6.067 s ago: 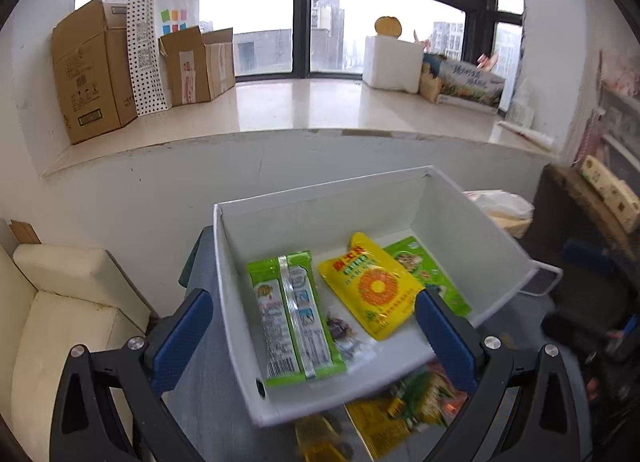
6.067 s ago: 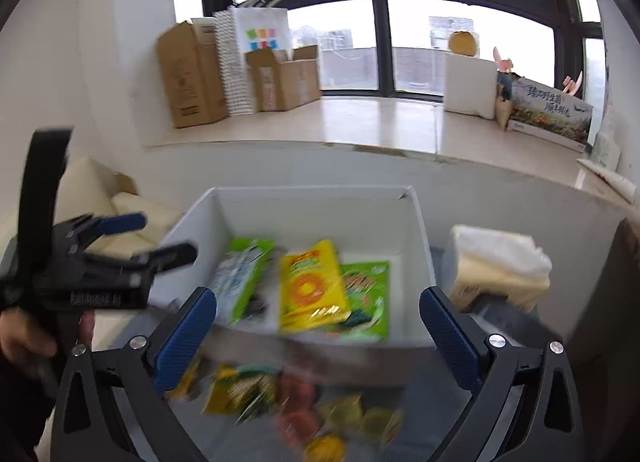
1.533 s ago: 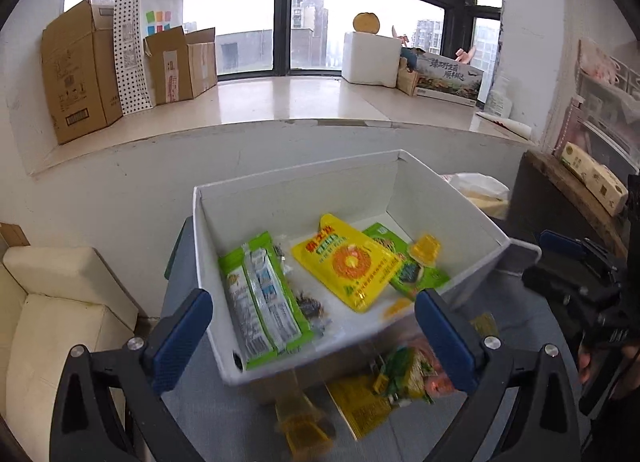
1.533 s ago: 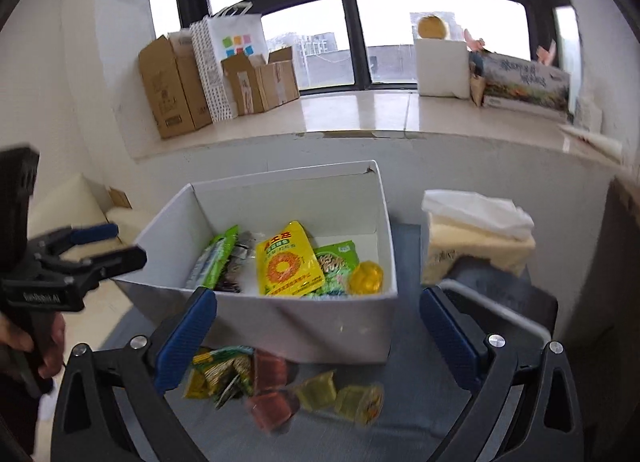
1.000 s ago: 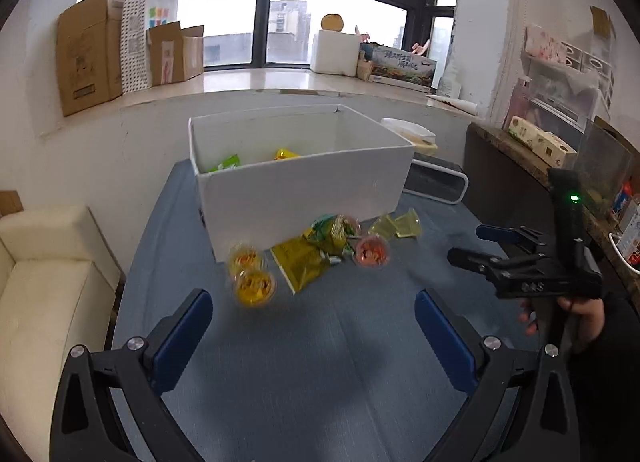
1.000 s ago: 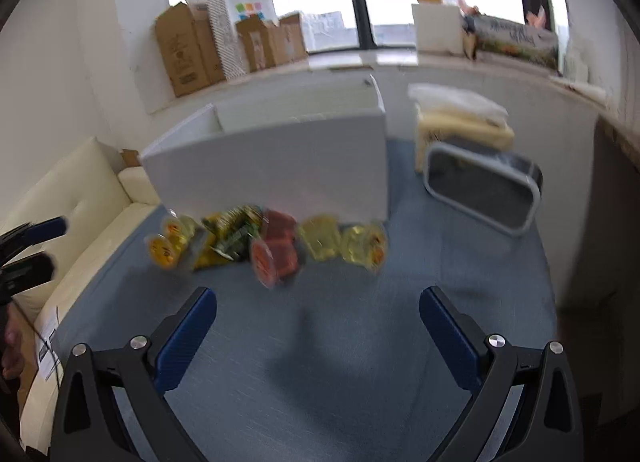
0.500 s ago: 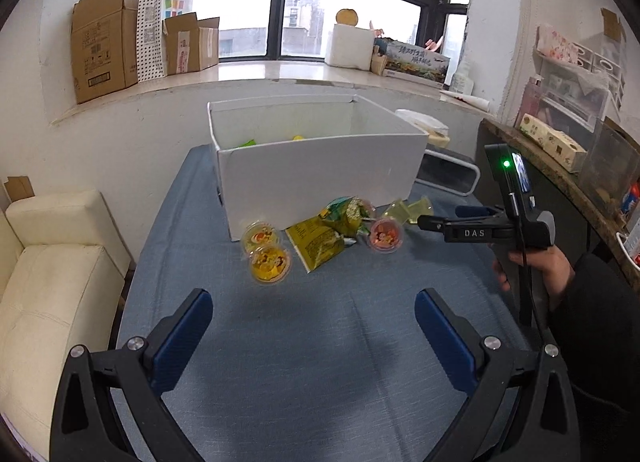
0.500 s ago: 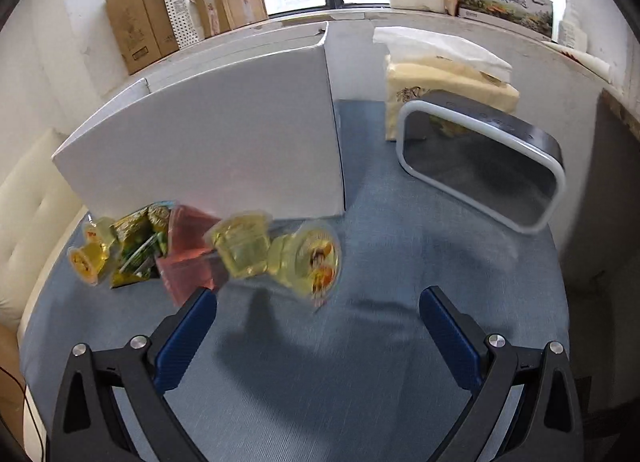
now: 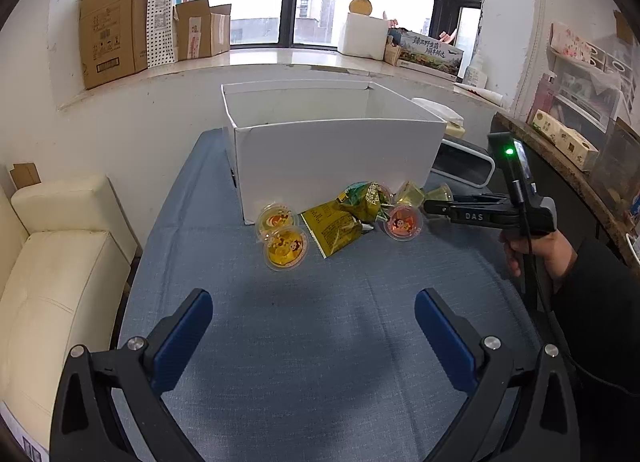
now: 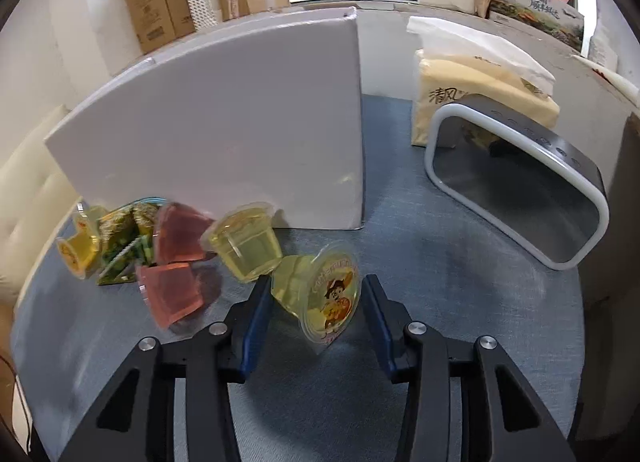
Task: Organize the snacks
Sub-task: 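Grasp the jelly cup with the cartoon label using the right tool, then grasp the round gold cartoon jelly cup with the left tool while the right tool holds its cup, then lower both held cartoon cups into the white box and open both tools, then withdraw both tools from the box toward the remaining snacks, then grasp the yellow square jelly cup with the right tool, then grasp the round gold jelly cup with the left tool while the right tool holds the yellow cup, then lower both held cups into the white box and open both tools, then withdraw both tools from the box toward the remaining snacks, then grasp the pink square jelly cup with the right tool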
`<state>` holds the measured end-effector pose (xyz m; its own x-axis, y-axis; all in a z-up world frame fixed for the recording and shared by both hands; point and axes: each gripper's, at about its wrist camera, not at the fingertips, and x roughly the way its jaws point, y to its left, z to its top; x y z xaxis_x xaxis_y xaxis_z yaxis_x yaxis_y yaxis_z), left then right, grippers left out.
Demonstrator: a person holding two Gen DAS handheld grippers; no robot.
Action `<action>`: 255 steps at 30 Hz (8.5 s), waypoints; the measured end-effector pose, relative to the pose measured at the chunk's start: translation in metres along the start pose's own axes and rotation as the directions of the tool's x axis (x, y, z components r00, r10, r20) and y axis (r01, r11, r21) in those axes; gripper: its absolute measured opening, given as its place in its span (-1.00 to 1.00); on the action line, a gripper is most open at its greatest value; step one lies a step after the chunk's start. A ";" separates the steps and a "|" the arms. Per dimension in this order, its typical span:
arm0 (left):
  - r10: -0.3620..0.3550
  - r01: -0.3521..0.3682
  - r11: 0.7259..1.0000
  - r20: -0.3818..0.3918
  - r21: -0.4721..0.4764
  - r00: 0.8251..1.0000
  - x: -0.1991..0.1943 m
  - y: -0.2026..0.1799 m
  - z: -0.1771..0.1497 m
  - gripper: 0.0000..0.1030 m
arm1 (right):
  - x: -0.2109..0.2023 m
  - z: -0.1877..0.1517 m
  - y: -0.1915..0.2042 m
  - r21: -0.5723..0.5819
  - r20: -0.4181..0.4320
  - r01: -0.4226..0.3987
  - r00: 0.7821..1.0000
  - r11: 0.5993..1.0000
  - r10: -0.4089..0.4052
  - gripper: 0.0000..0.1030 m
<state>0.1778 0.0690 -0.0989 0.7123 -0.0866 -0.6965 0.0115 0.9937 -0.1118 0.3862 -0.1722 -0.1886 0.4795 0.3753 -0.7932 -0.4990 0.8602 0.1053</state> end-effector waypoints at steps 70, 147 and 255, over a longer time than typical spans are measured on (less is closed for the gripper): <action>0.055 -0.054 0.998 -0.027 0.030 0.998 0.150 0.033 0.185 0.94 | -0.036 0.120 0.037 0.091 0.199 -0.037 0.980 0.995 0.019 0.96; 0.102 -0.125 0.978 -0.138 -0.169 0.985 0.128 0.046 0.047 1.00 | -0.056 -0.021 0.016 0.256 0.148 -0.154 0.982 0.954 0.118 -0.03; -0.088 0.087 0.996 -0.045 -0.020 0.995 0.042 0.007 0.018 1.00 | -0.003 -0.003 0.067 -0.088 -0.007 -0.114 0.994 0.990 0.114 -0.25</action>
<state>0.2204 0.0734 -0.1160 0.6759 -0.1767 -0.7155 0.0592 0.9807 -0.1862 0.3493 -0.1163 -0.1812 0.4149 0.4682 -0.7801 -0.6117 0.7783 0.1417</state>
